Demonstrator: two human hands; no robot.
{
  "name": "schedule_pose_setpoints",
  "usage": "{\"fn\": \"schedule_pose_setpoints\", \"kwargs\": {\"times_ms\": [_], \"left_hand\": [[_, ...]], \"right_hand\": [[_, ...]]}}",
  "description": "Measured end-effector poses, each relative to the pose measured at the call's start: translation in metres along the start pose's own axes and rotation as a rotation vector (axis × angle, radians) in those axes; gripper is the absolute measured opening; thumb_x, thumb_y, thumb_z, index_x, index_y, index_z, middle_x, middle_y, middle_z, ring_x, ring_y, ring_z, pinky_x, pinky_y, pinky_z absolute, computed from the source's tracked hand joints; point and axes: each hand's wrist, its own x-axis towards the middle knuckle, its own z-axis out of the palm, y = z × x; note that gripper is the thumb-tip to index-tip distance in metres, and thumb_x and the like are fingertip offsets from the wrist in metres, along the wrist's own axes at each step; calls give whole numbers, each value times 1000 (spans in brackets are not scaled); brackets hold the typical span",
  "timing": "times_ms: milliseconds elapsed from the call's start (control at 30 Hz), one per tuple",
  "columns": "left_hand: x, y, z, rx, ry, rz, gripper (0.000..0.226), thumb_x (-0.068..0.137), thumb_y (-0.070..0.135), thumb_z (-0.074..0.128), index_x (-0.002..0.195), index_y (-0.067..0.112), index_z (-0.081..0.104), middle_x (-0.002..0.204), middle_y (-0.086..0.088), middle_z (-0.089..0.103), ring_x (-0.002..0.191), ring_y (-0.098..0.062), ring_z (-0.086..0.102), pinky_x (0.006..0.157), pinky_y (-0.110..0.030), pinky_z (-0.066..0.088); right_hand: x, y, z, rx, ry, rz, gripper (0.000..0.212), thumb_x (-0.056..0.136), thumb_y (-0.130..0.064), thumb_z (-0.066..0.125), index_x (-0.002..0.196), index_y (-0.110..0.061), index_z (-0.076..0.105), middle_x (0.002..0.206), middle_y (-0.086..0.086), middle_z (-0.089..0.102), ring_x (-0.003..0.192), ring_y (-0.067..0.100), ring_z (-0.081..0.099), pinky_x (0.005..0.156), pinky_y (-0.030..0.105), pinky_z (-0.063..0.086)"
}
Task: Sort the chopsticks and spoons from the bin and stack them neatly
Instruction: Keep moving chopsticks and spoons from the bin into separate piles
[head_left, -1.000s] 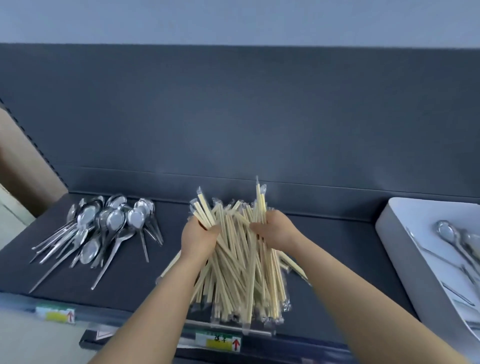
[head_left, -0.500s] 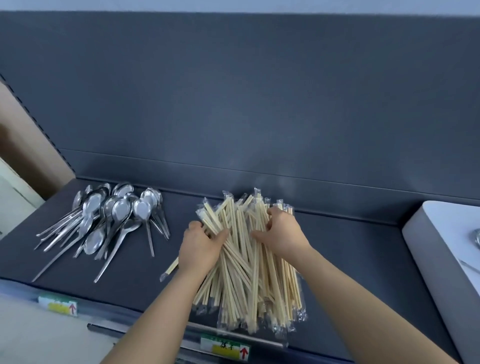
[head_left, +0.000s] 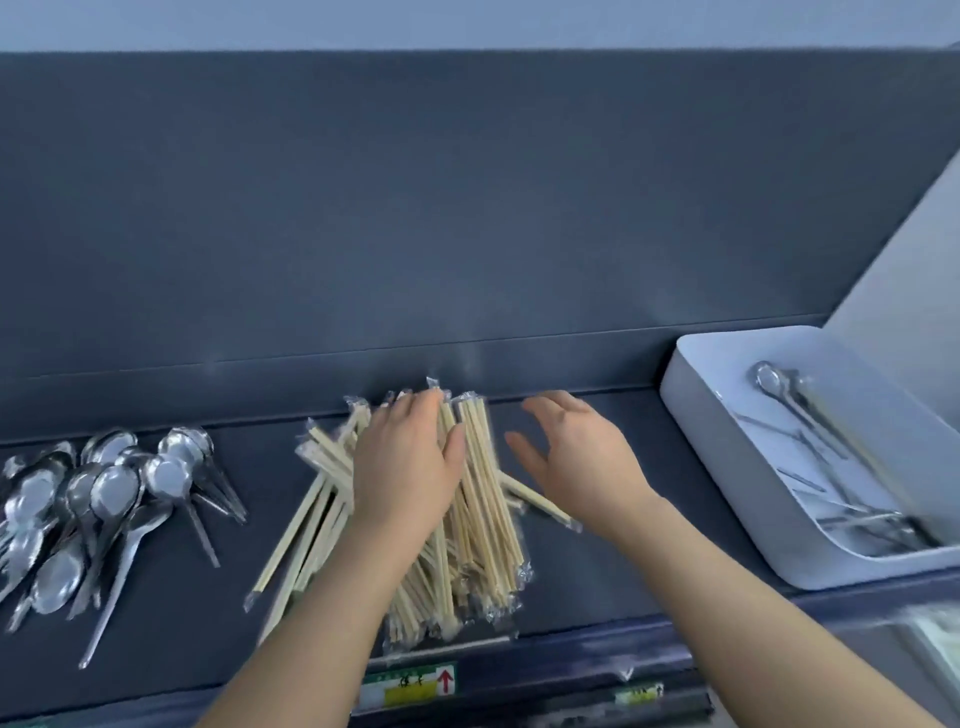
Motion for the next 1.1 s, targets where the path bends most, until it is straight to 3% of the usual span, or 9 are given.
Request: {"fn": "schedule_pose_setpoints", "kwargs": {"times_ms": [267, 433, 567, 667, 767, 867, 1033, 1100], "left_hand": [[5, 121, 43, -236, -130, 305, 32, 94, 31, 53, 122, 16, 60, 107, 2, 65, 101, -21, 58, 84, -33, 43], [16, 199, 82, -359, -283, 352, 29, 94, 28, 53, 119, 15, 59, 105, 1, 64, 96, -18, 58, 81, -35, 49], [34, 249, 131, -427, -435, 248, 37, 94, 27, 54, 128, 12, 54, 116, -4, 62, 102, -20, 59, 89, -36, 50], [53, 280, 171, -400, -520, 113, 43, 93, 30, 55, 131, 9, 51, 121, -5, 60, 103, -21, 59, 86, -31, 49], [70, 302, 204, -309, -561, -25, 32, 91, 32, 59, 111, 7, 53, 108, -8, 59, 86, -21, 53, 72, -30, 43], [83, 311, 230, -204, -584, -149, 31, 88, 34, 62, 91, 10, 44, 98, -9, 53, 84, -27, 53, 65, -30, 38], [96, 306, 256, -179, -613, -301, 39, 85, 38, 66, 107, 9, 52, 117, -13, 58, 106, -33, 57, 83, -33, 47], [99, 307, 258, -160, -614, -311, 53, 87, 36, 65, 127, 7, 46, 130, -13, 52, 118, -32, 50, 89, -33, 42]], "right_hand": [[-63, 109, -70, -76, 162, 296, 35, 96, -35, 50, 123, -15, 59, 126, 1, 58, 109, 27, 58, 84, 37, 48], [-82, 195, -101, -55, 195, 474, 35, 95, -28, 54, 126, -14, 60, 128, 5, 61, 112, 30, 58, 89, 37, 46], [-76, 269, -115, 26, 105, 563, 31, 95, -25, 55, 121, -10, 63, 120, 13, 64, 107, 34, 59, 91, 41, 46], [-60, 321, -115, 119, -29, 595, 31, 94, -25, 56, 121, -10, 62, 118, 14, 64, 109, 33, 59, 93, 39, 46], [-39, 360, -104, 166, -188, 569, 11, 90, -25, 56, 85, -16, 58, 84, 5, 61, 85, 28, 58, 69, 31, 44], [-16, 384, -88, 200, -309, 534, 17, 88, -28, 58, 82, -16, 48, 70, -3, 51, 70, 22, 52, 50, 21, 35], [10, 400, -70, 260, -385, 494, 16, 89, -25, 59, 87, -15, 46, 73, 1, 53, 58, 19, 51, 45, 24, 36], [17, 403, -66, 278, -387, 447, 12, 90, -22, 58, 89, -13, 49, 71, 0, 53, 60, 19, 51, 49, 27, 36]]}}
